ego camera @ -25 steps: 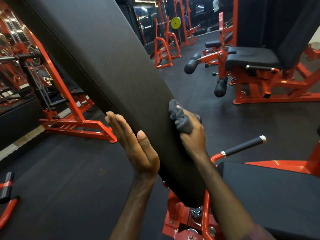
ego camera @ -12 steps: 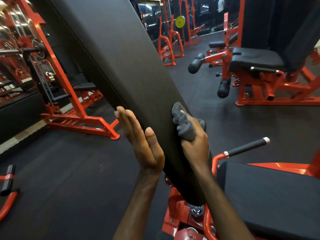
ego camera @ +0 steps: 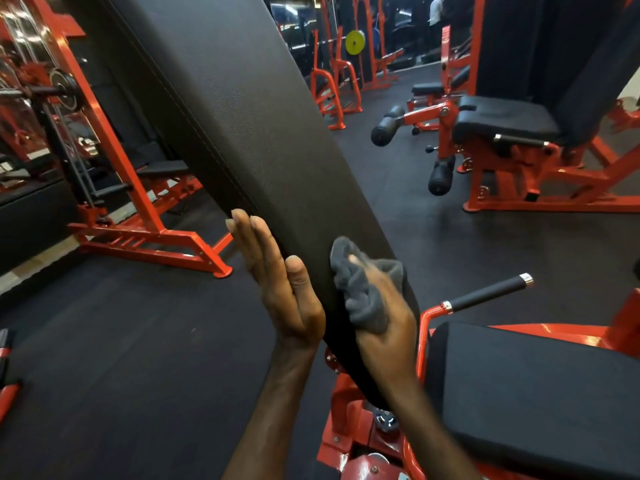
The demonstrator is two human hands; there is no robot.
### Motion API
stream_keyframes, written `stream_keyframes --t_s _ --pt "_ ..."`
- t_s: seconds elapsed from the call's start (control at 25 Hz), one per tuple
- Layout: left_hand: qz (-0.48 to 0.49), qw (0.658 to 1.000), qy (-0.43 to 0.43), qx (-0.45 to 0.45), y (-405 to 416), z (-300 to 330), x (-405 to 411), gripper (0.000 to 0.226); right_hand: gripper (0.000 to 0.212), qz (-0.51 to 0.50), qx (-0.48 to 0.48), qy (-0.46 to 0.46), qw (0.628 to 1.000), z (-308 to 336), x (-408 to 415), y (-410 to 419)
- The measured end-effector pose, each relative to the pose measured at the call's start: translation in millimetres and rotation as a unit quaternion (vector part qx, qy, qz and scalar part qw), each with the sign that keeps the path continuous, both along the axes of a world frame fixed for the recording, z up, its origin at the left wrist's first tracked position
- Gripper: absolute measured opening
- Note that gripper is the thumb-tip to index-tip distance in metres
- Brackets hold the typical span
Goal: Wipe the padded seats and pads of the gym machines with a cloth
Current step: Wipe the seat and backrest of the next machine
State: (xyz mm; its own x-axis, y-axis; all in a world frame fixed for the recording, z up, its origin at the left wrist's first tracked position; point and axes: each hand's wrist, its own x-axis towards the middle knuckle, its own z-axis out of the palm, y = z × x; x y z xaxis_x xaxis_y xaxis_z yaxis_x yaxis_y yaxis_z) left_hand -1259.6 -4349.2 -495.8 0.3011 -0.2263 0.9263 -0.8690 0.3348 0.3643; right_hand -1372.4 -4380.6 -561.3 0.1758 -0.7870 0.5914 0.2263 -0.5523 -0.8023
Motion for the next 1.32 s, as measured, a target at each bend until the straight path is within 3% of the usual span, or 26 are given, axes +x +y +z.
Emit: stream_keyframes --t_s 0.16,0.28,0.44,0.56,0.72,0.88,1.0,1.2,1.32 --pt "0.000 1.000 0.004 0.002 0 -3 0 0.058 0.054 0.035 -0.086 0.000 0.996 21 6 -10" --pt "0.008 1.000 0.015 0.017 3 -10 -6 0.058 0.051 0.012 -0.075 0.014 0.997 15 7 -21" --pt "-0.002 0.999 0.018 0.027 2 -20 -1 0.056 0.052 -0.001 -0.062 0.003 0.998 -15 -9 27" --pt "-0.019 0.993 0.106 0.052 1 -21 4 0.059 0.047 0.033 -0.087 -0.022 0.995 10 2 13" --pt "0.005 0.999 0.021 0.034 2 -23 -10 0.057 0.055 0.018 -0.002 -0.012 1.000 -2 1 -3" --pt "0.019 0.999 0.018 0.039 4 -36 -15 0.059 0.055 0.040 0.009 -0.003 0.999 -33 -18 40" --pt "0.022 0.999 0.022 0.041 4 -36 -15 0.058 0.060 0.070 -0.030 -0.004 0.997 -12 -11 10" --pt "0.026 0.999 0.024 0.040 3 -35 -22 0.059 0.056 0.009 0.055 -0.009 0.998 -46 -20 14" --pt "0.037 0.999 0.019 0.029 1 -35 -23 0.060 0.058 0.052 0.016 -0.012 0.998 -42 -20 29"
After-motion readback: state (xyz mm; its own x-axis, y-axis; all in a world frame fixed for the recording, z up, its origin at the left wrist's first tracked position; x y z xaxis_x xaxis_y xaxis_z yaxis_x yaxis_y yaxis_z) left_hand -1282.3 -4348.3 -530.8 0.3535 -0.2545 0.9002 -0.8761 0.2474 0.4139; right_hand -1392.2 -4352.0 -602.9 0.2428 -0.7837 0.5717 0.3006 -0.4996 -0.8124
